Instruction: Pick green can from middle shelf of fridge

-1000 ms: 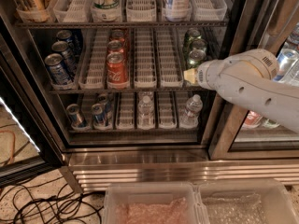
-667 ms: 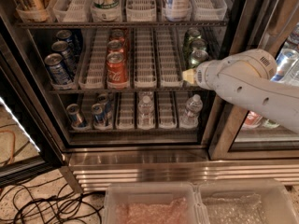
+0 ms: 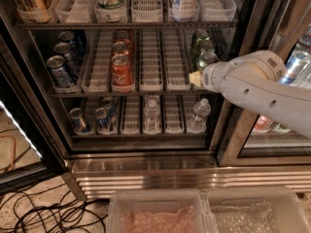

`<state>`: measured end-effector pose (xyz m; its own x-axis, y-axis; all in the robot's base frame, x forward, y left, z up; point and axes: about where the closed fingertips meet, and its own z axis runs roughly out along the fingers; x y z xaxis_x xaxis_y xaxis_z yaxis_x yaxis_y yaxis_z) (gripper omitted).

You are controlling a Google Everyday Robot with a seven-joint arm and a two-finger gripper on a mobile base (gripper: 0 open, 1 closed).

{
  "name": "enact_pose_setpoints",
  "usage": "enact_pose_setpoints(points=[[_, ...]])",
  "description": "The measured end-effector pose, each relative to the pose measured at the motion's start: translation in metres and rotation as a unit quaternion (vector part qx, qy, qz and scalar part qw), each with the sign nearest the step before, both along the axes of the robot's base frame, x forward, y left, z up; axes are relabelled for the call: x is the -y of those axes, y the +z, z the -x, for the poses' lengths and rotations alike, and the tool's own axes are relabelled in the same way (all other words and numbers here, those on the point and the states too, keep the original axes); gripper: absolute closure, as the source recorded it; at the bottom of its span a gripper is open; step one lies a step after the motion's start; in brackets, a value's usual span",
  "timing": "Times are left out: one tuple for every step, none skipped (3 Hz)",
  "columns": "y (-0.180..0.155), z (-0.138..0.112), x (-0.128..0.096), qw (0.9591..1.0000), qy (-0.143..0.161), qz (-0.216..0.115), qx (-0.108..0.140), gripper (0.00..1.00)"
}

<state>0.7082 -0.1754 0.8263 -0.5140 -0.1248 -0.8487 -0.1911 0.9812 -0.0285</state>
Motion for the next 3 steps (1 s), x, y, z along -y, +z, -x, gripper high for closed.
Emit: enact_pose_setpoints(points=[[0.001,-0.003,0.0,1.0,0.001,0.003,0.003,0.41],[0.004,-0.012,0.003,0.9999,-0.001,0.008,0.011,0.41],[0.006,-0.017,0.004,0.9998,-0.003,0.011,0.018,0.41]])
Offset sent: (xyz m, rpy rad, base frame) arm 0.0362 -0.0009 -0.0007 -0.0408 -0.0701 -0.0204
